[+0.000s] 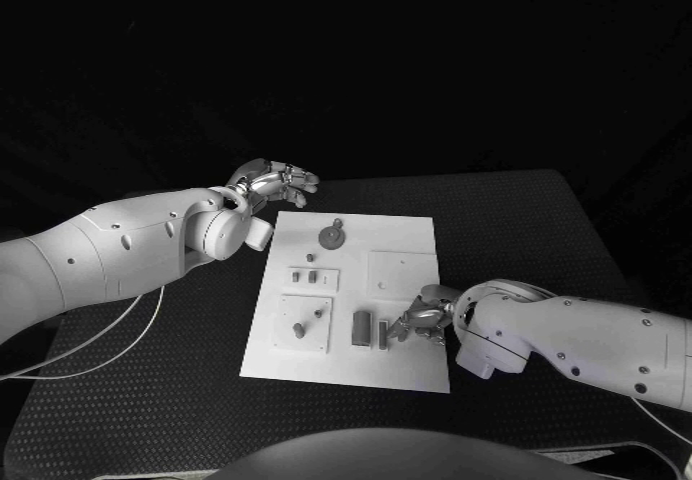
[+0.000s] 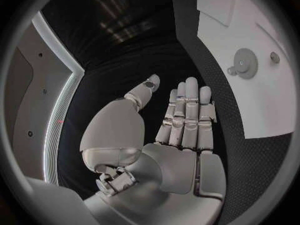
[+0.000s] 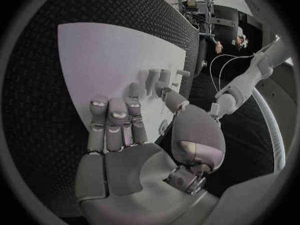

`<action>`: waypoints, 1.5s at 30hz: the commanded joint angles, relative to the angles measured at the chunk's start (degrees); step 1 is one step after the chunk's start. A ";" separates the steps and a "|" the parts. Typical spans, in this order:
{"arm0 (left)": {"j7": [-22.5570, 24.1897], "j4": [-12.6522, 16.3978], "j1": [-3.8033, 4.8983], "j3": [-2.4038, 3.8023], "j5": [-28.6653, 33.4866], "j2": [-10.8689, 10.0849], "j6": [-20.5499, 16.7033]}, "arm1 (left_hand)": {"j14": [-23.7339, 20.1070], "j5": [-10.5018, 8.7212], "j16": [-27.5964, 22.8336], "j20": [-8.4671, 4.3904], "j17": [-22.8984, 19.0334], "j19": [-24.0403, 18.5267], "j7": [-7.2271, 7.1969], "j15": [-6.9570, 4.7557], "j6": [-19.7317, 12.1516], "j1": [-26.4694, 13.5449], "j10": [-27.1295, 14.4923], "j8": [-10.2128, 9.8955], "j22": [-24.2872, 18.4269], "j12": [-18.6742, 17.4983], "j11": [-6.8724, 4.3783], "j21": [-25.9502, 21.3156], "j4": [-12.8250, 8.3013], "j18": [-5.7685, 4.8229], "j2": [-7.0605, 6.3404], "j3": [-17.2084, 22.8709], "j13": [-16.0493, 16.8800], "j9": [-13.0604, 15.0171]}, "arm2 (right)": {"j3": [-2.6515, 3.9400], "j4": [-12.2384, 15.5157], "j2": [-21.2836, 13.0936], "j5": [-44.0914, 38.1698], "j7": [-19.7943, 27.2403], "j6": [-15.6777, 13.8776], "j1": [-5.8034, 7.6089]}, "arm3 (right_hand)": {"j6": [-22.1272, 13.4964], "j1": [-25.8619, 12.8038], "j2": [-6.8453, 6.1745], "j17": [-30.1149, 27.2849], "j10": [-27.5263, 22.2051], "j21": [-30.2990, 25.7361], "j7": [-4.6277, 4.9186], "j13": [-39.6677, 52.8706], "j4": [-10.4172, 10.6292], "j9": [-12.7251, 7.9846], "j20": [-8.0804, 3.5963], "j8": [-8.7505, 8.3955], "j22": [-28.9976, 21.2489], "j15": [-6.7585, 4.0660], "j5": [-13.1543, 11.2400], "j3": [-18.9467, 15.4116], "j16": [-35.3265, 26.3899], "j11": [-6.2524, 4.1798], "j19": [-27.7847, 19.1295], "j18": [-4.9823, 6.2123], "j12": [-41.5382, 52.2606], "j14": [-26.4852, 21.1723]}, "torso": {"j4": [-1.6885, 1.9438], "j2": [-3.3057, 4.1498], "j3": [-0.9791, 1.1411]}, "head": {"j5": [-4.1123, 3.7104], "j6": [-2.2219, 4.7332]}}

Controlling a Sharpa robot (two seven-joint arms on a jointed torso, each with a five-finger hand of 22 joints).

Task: Assemble the parts on the task board

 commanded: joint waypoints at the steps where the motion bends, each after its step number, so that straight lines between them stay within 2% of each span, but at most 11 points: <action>1: 0.22 0.16 0.05 0.03 -0.24 -0.03 0.71 | -0.52 -0.12 -0.24 0.04 0.07 -0.28 -0.05 0.01 -0.43 -0.33 -0.27 0.21 0.54 0.21 0.29 -0.33 0.36 1.18 -0.26 -0.03 -0.08 -0.07 | 0.00 1.04 -0.48 -3.99 2.36 2.86 -0.05 | -0.10 0.28 -0.26 0.13 -0.12 0.39 -0.46 0.15 -0.88 0.26 -0.63 0.33 -0.12 -0.53 -0.32 -2.13 -0.14 -0.37 -0.02 1.96 -0.13 0.00 | -0.15 -0.06 0.05 | 0.17 0.13; 3: 0.19 0.17 0.05 0.03 -0.25 -0.01 0.74 | -0.52 -0.12 -0.24 0.04 0.07 -0.28 -0.05 0.01 -0.42 -0.33 -0.27 0.21 0.54 0.21 0.29 -0.34 0.36 1.18 -0.26 -0.03 -0.08 -0.07 | 0.00 1.23 -0.49 -4.39 2.51 3.59 -0.05 | -0.27 0.68 -0.38 0.19 -0.19 0.40 -0.49 0.24 -2.26 0.46 -0.78 0.46 -0.18 -0.58 -0.31 -4.34 -0.10 -0.39 -0.23 1.96 -0.13 -0.10 | -0.12 -0.02 0.01 | 0.12 0.16; 9: 0.19 0.23 0.05 0.03 -0.28 0.00 0.77 | -0.52 -0.12 -0.25 0.04 0.08 -0.28 -0.05 0.01 -0.42 -0.34 -0.27 0.22 0.56 0.22 0.29 -0.34 0.37 1.18 -0.27 -0.04 -0.09 -0.07 | -0.01 1.24 -0.09 -6.12 2.29 5.04 -0.06 | -0.50 1.10 -0.49 0.25 -0.35 0.30 -0.53 0.36 -2.60 0.70 -0.95 0.60 -0.35 -0.65 -0.30 -7.58 -0.12 -0.44 -0.60 1.96 -0.20 -0.31 | -0.09 0.00 0.08 | 0.09 0.21; 11: 0.17 0.23 0.05 0.03 -0.28 0.00 0.75 | -0.52 -0.12 -0.25 0.04 0.09 -0.28 -0.06 0.01 -0.42 -0.33 -0.27 0.22 0.56 0.23 0.29 -0.35 0.37 1.18 -0.27 -0.03 -0.09 -0.07 | -0.01 1.16 0.21 -6.91 2.31 5.41 -0.07 | -0.38 1.11 -0.16 0.27 -0.26 0.28 -0.61 0.44 -2.58 0.81 -1.01 0.74 -0.43 -0.71 -0.29 -8.70 -0.11 -0.51 -0.68 1.96 -0.13 -0.34 | -0.07 0.00 0.03 | -0.08 0.17; 15: 0.16 0.24 0.05 0.03 -0.28 0.02 0.81 | -0.52 -0.12 -0.25 0.05 0.09 -0.29 -0.06 0.02 -0.42 -0.33 -0.27 0.23 0.57 0.23 0.29 -0.35 0.38 1.18 -0.28 -0.04 -0.09 -0.07 | -0.02 1.09 0.59 -7.94 2.19 5.67 -0.45 | -0.23 0.97 0.21 0.28 -0.12 0.27 -0.70 0.51 -2.54 0.89 -1.06 0.86 -0.51 -0.76 -0.29 -9.59 -0.10 -0.60 -0.70 1.96 -0.06 -0.32 | -0.02 0.00 -0.03 | -0.14 0.16; 21: 0.14 0.25 0.05 0.03 -0.28 0.01 0.82 | -0.53 -0.12 -0.26 0.05 0.11 -0.29 -0.06 0.02 -0.42 -0.34 -0.28 0.24 0.58 0.24 0.29 -0.36 0.39 1.18 -0.27 -0.04 -0.09 -0.07 | -0.01 0.77 1.19 -9.63 1.69 5.43 -0.98 | -0.10 1.01 0.79 0.28 -0.01 0.28 -0.77 0.55 -2.56 0.95 -1.13 0.95 -0.57 -0.83 -0.29 -10.19 -0.08 -0.67 -0.67 1.96 -0.03 -0.26 | 0.04 0.02 -0.01 | -0.13 0.09; 26: 0.12 0.24 0.05 0.03 -0.31 -0.01 0.82 | -0.53 -0.12 -0.27 0.05 0.12 -0.29 -0.06 0.02 -0.42 -0.34 -0.28 0.25 0.59 0.24 0.29 -0.37 0.40 1.18 -0.27 -0.04 -0.09 -0.08 | -0.01 0.21 1.32 -10.35 1.11 4.93 -1.06 | 0.14 1.16 2.01 0.25 0.24 0.34 -0.89 0.56 -2.63 1.01 -1.24 1.08 -0.65 -0.91 -0.29 -10.80 -0.05 -0.79 -0.55 1.96 -0.02 -0.06 | 0.08 0.02 -0.07 | -0.15 0.01; 32: 0.10 0.26 0.05 0.03 -0.31 -0.02 0.84 | -0.53 -0.13 -0.27 0.06 0.13 -0.29 -0.06 0.02 -0.42 -0.36 -0.28 0.25 0.60 0.25 0.29 -0.38 0.43 1.18 -0.27 -0.05 -0.09 -0.08 | -0.01 -0.62 1.70 -11.02 0.78 4.36 -1.12 | 0.73 1.30 6.03 0.12 0.86 0.41 -1.14 0.54 -2.63 1.06 -1.40 1.32 -0.81 -1.04 -0.30 -11.59 -0.10 -1.03 -0.36 1.96 -0.03 0.36 | 0.05 0.02 -0.05 | -0.07 -0.10; 37: 0.09 0.25 0.05 0.03 -0.34 -0.06 0.81 | -0.54 -0.13 -0.28 0.06 0.14 -0.29 -0.06 0.03 -0.42 -0.38 -0.29 0.26 0.61 0.25 0.30 -0.38 0.45 1.18 -0.27 -0.06 -0.09 -0.08 | -0.01 -0.99 1.95 -11.01 0.80 4.16 -1.15 | 1.16 0.78 11.06 0.02 1.32 0.42 -1.30 0.50 -2.41 0.99 -1.40 1.42 -0.93 -1.05 -0.31 -10.96 -0.18 -1.18 -0.25 1.96 -0.11 0.56 | 0.02 0.01 -0.03 | -0.01 -0.14; 42: 0.07 0.27 0.05 0.02 -0.38 -0.04 0.83 | -0.54 -0.13 -0.29 0.06 0.15 -0.29 -0.06 0.03 -0.42 -0.38 -0.29 0.26 0.62 0.26 0.30 -0.39 0.47 1.18 -0.27 -0.06 -0.10 -0.08 | -0.01 -1.27 2.38 -11.34 0.69 3.85 -1.21 | 1.46 1.71 13.55 -0.03 1.61 0.43 -1.40 0.52 -2.57 0.84 -1.41 1.39 -1.00 -1.08 -0.30 -8.33 -0.26 -1.28 -0.33 1.96 -0.21 0.62 | 0.02 0.01 -0.05 | -0.02 -0.23; 45: 0.06 0.26 0.05 0.02 -0.46 -0.06 0.83 | -0.54 -0.12 -0.29 0.06 0.15 -0.29 -0.06 0.03 -0.42 -0.38 -0.29 0.27 0.62 0.26 0.30 -0.39 0.47 1.18 -0.27 -0.06 -0.10 -0.08 | 0.00 -1.36 2.44 -11.35 0.74 4.02 -1.23 | 1.70 1.93 13.80 -0.05 1.83 0.56 -1.42 0.58 -2.50 0.67 -1.28 1.35 -1.02 -1.06 -0.29 -5.28 -0.30 -1.30 -0.28 1.96 -0.30 0.70 | 0.05 0.01 -0.03 | 0.00 -0.26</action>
